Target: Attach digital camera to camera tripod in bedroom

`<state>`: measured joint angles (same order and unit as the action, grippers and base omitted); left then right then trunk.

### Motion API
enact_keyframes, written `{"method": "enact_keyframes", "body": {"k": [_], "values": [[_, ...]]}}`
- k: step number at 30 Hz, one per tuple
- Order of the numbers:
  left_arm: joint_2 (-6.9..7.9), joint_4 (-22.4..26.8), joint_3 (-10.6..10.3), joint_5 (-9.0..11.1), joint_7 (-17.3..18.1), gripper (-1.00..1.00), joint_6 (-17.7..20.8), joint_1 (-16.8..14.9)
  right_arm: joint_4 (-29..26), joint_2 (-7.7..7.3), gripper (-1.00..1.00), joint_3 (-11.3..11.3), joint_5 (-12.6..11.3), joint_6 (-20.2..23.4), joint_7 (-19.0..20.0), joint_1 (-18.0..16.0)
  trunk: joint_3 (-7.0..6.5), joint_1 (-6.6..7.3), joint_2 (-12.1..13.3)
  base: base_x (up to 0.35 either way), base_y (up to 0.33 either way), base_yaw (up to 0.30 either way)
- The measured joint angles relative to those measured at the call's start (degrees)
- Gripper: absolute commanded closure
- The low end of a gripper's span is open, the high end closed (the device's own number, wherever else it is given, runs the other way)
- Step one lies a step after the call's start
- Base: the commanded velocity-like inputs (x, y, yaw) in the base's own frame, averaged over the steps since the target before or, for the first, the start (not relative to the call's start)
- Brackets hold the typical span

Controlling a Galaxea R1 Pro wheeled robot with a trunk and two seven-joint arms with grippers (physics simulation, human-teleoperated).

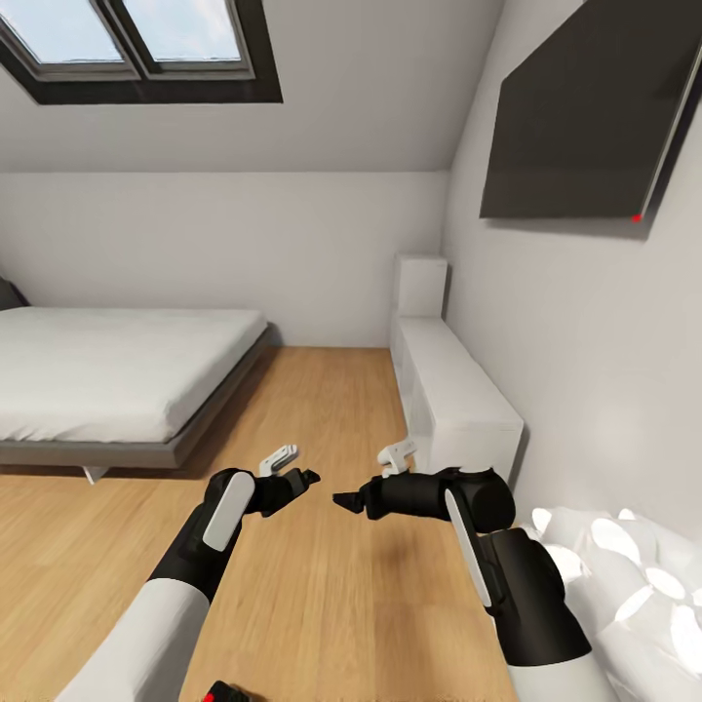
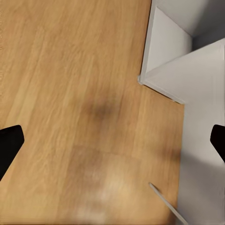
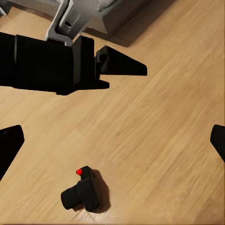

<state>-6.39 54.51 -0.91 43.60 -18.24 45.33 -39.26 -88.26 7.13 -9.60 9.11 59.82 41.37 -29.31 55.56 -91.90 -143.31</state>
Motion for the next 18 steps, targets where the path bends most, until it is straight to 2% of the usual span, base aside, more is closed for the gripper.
{"method": "enact_keyframes", "body": {"k": [6, 7, 11, 16, 18], "values": [[0.03, -0.08, 0.06, 0.01, 0.00, -1.00, -0.10, 0.00, -0.01, 0.01, -1.00, -2.57, -1.37, 0.00, 4.09, -0.04, 1.33, -0.15, -0.08, 0.000, 0.000, 0.000], [0.04, -0.12, 0.07, 0.02, 0.00, -1.00, -0.12, 0.00, -0.01, -0.01, -1.00, -4.01, -2.02, 0.00, 6.06, -0.06, 1.55, -0.18, -0.10, 0.000, 0.000, 0.000], [0.05, -0.15, 0.08, 0.01, -0.07, -1.00, -0.14, 0.00, 0.04, -0.03, -1.00, -7.05, -2.60, -0.01, 9.51, -0.12, 2.44, -0.28, -0.15, 0.000, 0.000, 0.000], [0.22, -0.23, 0.14, 0.05, -0.37, -1.00, -0.22, 0.00, 0.06, 0.01, -1.00, -11.31, -2.81, -0.03, 11.59, -0.24, 3.55, -0.41, -0.22, 0.000, 0.000, 0.000], [0.79, -0.25, 0.16, 0.02, -0.49, -1.00, -0.28, 0.00, 0.07, 0.00, -1.00, -12.72, -2.66, -0.03, 11.90, -0.30, 3.99, -0.46, -0.24, 0.000, 0.000, 0.000]]}}
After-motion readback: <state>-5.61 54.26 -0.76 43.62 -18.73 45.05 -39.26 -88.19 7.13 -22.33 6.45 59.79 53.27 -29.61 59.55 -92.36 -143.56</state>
